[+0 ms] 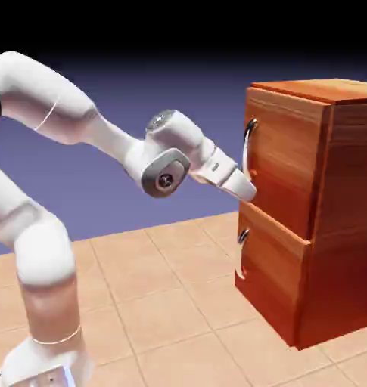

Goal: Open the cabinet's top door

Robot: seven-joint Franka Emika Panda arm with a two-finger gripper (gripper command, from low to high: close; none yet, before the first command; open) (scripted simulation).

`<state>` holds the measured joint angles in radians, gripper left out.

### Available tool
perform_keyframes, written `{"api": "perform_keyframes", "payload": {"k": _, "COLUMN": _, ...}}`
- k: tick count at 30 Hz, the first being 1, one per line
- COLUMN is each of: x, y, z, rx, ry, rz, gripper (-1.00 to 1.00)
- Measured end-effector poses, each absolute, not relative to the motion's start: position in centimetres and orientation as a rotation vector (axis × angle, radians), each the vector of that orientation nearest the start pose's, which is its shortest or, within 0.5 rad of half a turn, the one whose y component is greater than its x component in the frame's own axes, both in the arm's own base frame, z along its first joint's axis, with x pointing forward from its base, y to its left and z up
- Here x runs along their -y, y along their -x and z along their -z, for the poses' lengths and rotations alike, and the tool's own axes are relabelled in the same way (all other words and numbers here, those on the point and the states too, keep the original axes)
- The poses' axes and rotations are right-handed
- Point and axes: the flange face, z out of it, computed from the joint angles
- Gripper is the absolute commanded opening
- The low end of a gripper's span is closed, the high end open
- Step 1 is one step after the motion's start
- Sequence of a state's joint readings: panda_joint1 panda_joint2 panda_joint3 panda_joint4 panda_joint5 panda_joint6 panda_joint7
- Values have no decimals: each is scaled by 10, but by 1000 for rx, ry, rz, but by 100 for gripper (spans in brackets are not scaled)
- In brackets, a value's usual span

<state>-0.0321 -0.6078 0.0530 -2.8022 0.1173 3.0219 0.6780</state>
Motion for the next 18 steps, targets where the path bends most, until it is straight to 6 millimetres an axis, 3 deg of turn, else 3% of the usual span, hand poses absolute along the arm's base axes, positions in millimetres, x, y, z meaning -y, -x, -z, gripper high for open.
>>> {"api": "perform_keyframes", "payload": {"k": 9, "x": 8, "y": -366, "z": -519, "rx": -1051, "ry": 2295, "rz": 1164, "gripper": 0}}
{"api": "perform_keyframes", "payload": {"k": 18, "x": 2, "y": -344, "z": -548, "rx": -1070, "ry": 2160, "rz": 1260, "gripper": 0}}
